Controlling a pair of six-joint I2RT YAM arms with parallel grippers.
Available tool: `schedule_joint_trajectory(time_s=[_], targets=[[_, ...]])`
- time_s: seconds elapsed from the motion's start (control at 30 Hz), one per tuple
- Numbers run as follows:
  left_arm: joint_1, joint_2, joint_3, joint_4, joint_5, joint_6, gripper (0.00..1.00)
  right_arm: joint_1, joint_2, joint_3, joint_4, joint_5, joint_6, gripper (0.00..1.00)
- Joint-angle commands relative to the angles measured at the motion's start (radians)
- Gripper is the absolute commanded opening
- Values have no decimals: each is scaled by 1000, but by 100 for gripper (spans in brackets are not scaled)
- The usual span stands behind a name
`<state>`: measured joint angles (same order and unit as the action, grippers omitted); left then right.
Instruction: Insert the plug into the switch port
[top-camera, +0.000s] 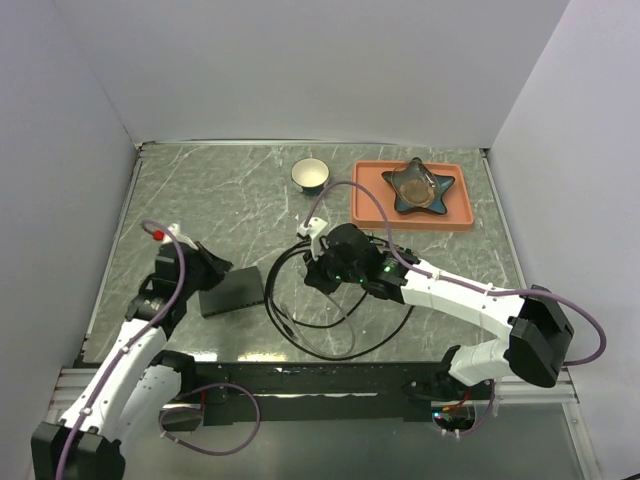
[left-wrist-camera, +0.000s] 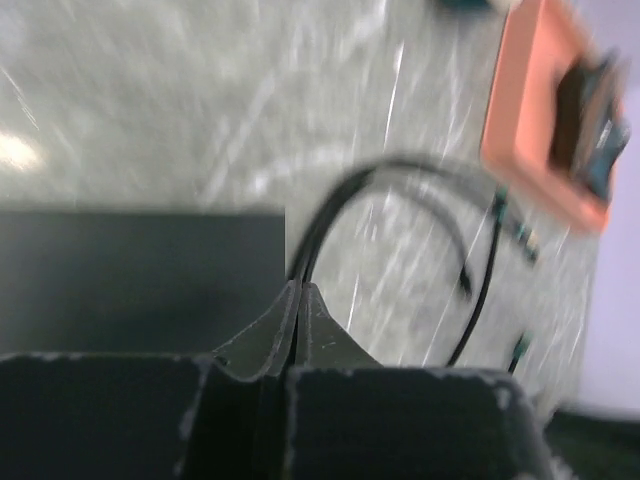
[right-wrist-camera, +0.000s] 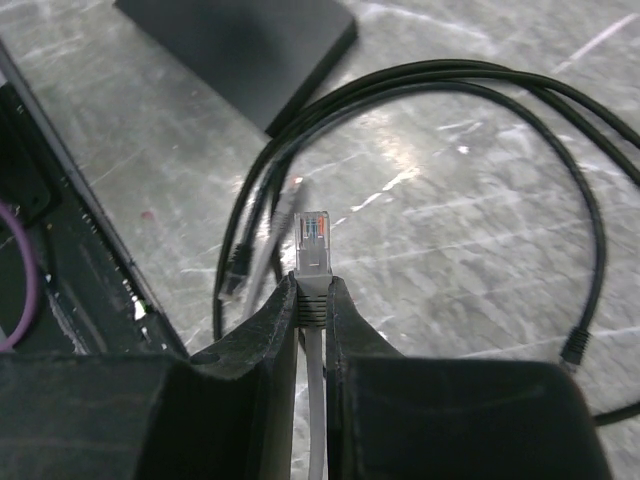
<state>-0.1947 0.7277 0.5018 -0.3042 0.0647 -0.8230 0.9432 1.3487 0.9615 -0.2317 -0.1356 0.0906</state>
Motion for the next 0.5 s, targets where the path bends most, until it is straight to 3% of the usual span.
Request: schedule_joint_trajectory(time_s=[0.0,0.2,0.47], targets=[[-156,15,-83,-10,-19,-94,1,-41,-25,40,0,13,20,0],[-411,189,-52,8,-124,-179,1,-92,-45,31,-14,8,17,0],[-508,432,67,-99,-302,-228,1,-124,-72,5,-20,2,11,0]])
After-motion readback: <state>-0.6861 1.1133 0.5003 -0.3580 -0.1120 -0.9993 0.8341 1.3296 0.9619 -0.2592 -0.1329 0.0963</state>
